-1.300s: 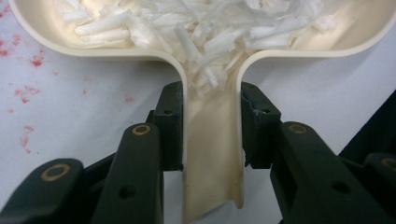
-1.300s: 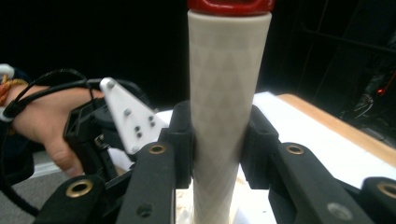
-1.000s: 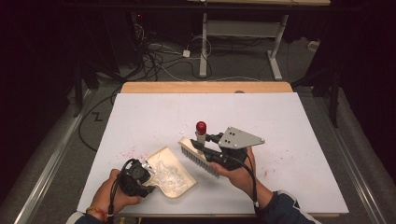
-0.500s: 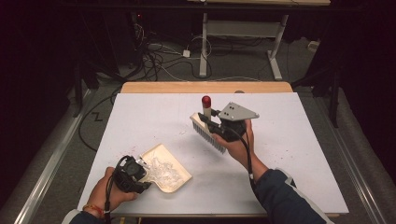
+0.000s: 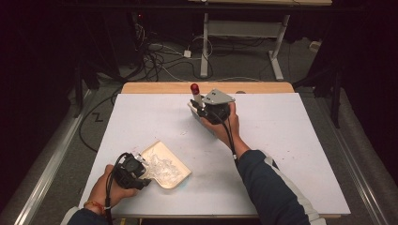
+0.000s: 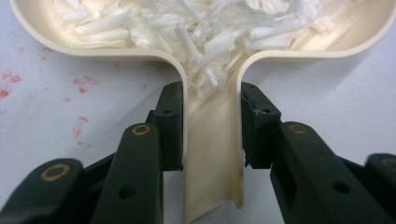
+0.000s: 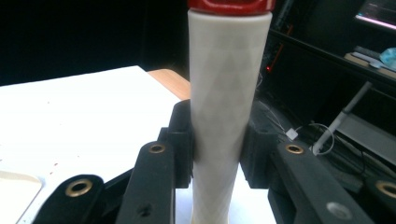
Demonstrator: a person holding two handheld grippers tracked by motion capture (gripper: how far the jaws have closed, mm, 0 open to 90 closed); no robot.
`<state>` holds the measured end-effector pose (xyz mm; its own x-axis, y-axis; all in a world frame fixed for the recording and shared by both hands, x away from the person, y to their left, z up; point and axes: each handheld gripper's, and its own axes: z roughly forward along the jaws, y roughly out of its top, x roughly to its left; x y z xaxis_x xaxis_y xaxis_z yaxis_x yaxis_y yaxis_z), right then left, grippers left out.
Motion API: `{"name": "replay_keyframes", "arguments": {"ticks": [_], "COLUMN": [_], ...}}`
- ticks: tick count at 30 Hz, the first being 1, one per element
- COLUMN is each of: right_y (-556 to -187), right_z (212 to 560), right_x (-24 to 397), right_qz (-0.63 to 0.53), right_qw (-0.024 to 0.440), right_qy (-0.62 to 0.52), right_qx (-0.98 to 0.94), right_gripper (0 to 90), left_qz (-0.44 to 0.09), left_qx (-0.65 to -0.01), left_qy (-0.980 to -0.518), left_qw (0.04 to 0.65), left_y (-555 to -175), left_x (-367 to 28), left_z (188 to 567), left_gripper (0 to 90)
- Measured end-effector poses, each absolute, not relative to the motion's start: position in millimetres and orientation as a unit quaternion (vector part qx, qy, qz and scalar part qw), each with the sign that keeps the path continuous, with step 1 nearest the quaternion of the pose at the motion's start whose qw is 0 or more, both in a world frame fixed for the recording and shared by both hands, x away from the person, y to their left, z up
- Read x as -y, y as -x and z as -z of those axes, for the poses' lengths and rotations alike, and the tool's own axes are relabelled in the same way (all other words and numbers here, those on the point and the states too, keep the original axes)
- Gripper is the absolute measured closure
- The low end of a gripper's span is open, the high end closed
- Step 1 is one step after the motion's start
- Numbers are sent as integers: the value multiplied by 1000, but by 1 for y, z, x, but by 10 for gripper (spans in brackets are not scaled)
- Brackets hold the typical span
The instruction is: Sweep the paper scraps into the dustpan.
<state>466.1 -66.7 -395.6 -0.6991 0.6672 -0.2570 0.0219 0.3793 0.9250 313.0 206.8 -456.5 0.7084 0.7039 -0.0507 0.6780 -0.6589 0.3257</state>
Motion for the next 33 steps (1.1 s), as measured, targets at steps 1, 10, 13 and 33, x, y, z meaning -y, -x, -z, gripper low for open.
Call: {"name": "replay_keyframes", "arguments": {"ticks": [1, 10, 13, 33], "right_y": [-465, -434, -419, -342], "right_z": [397, 406, 407, 374], "right_x": [63, 51, 48, 51], "right_qz": [-515, -546, -550, -604], "right_qw": [306, 249, 234, 168], "right_qy": [-222, -151, -121, -53], "right_qx": [-770, -785, -793, -778], "right_gripper": [699, 694, 692, 698], "left_qz": [-40, -42, -44, -46], "left_qx": [-380, -379, -379, -379], "left_qy": [-910, -911, -911, -911], "left_qw": [162, 160, 157, 155], "left_y": [-313, -313, -313, -311], "left_x": [-207, -206, -205, -202], "left_z": [457, 456, 456, 456], "left_gripper": [634, 634, 634, 634]}}
